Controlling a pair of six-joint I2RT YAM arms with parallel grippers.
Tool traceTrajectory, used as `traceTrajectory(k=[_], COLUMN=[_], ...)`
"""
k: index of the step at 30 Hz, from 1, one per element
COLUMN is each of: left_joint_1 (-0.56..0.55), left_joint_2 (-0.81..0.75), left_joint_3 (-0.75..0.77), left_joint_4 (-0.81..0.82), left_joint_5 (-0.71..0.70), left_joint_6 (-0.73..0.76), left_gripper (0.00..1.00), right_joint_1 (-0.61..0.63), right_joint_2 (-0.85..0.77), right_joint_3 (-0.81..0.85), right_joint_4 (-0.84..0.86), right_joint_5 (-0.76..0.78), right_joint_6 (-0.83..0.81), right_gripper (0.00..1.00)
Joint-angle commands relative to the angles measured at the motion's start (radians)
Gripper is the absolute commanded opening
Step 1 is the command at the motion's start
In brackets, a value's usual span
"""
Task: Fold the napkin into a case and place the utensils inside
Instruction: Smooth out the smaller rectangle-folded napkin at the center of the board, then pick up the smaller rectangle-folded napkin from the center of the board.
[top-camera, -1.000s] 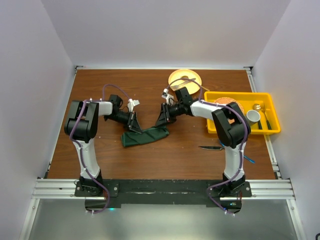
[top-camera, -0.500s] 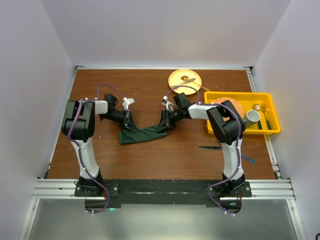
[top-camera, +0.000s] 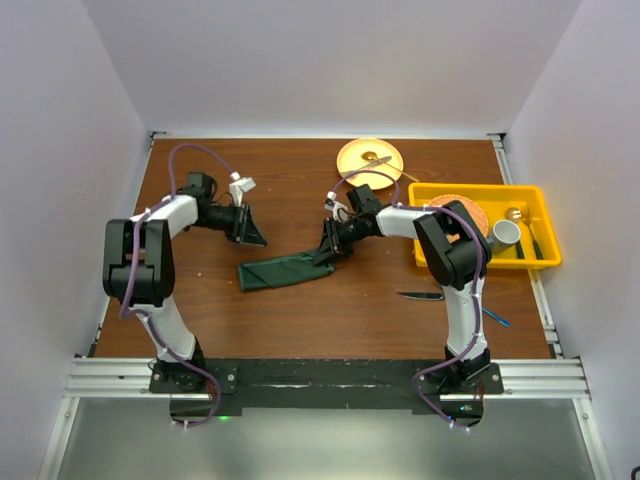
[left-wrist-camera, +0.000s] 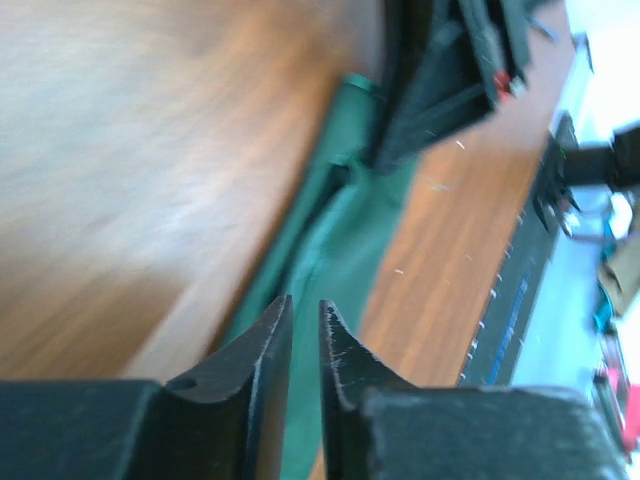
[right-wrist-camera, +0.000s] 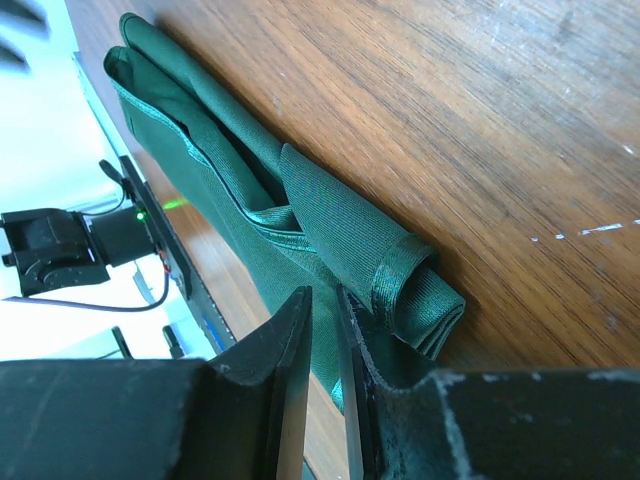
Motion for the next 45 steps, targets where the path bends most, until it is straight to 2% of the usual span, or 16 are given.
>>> traceTrajectory(k=[1, 3, 4, 6, 10, 12, 13, 14, 15, 16, 20, 25, 27, 36, 45], left_joint_1=[-0.115, -0.146, -0.161, -0.163, -0.151, -0.140, -0.138, -0.138, -0.138, -0.140, -0.140, -0.167, -0.189, -0.264, -0.302], left_joint_2=[0.009, 0.026, 0.044, 0.070, 0.190, 0.196, 0.187, 0.173, 0.132, 0.109, 0.049, 0.090, 0.126, 0.280, 0.351], left_joint_3=[-0.031, -0.043, -0.068, -0.088, -0.086, -0.085, -0.074, -0.060, -0.019, 0.009, 0.122, 0.201, 0.225, 0.336, 0.346], left_joint_4=[-0.050, -0.012, 0.020, 0.109, 0.106, 0.077, 0.056, -0.003, -0.037, -0.074, -0.118, -0.136, -0.147, -0.246, -0.320], left_joint_5=[0.082, 0.077, 0.064, -0.005, -0.136, -0.106, -0.081, -0.021, 0.008, 0.017, -0.105, -0.208, -0.219, -0.217, -0.111], left_joint_6=[0.050, 0.018, -0.054, -0.117, -0.168, -0.145, -0.086, -0.041, 0.006, 0.103, 0.148, 0.209, 0.238, 0.324, 0.358], left_gripper=[0.16, 0.14, 0.14, 0.12, 0.11, 0.13, 0.16, 0.19, 0.28, 0.31, 0.38, 0.45, 0.52, 0.54, 0.51], right_joint_1=[-0.015, -0.015, -0.016, -0.016, -0.016, -0.015, -0.015, -0.015, -0.015, -0.013, -0.015, -0.010, -0.012, -0.012, -0.010], right_joint_2=[0.047, 0.041, 0.039, 0.036, 0.033, 0.032, 0.032, 0.030, 0.032, 0.032, 0.024, 0.018, 0.016, 0.009, 0.006], right_joint_3=[-0.015, -0.024, -0.027, -0.031, -0.042, -0.042, -0.042, -0.041, -0.041, -0.039, -0.045, -0.056, -0.061, -0.068, -0.080], right_joint_4=[-0.069, -0.068, -0.068, -0.074, -0.080, -0.086, -0.089, -0.088, -0.089, -0.088, -0.078, -0.071, -0.066, -0.057, -0.043], right_joint_5=[0.207, 0.208, 0.208, 0.210, 0.221, 0.234, 0.239, 0.248, 0.251, 0.253, 0.265, 0.262, 0.261, 0.250, 0.245], right_joint_6=[-0.072, -0.079, -0.083, -0.092, -0.118, -0.134, -0.149, -0.155, -0.163, -0.174, -0.188, -0.195, -0.195, -0.192, -0.184], right_gripper=[0.22, 0.22, 0.22, 0.21, 0.21, 0.21, 0.21, 0.21, 0.21, 0.20, 0.20, 0.20, 0.19, 0.20, 0.19])
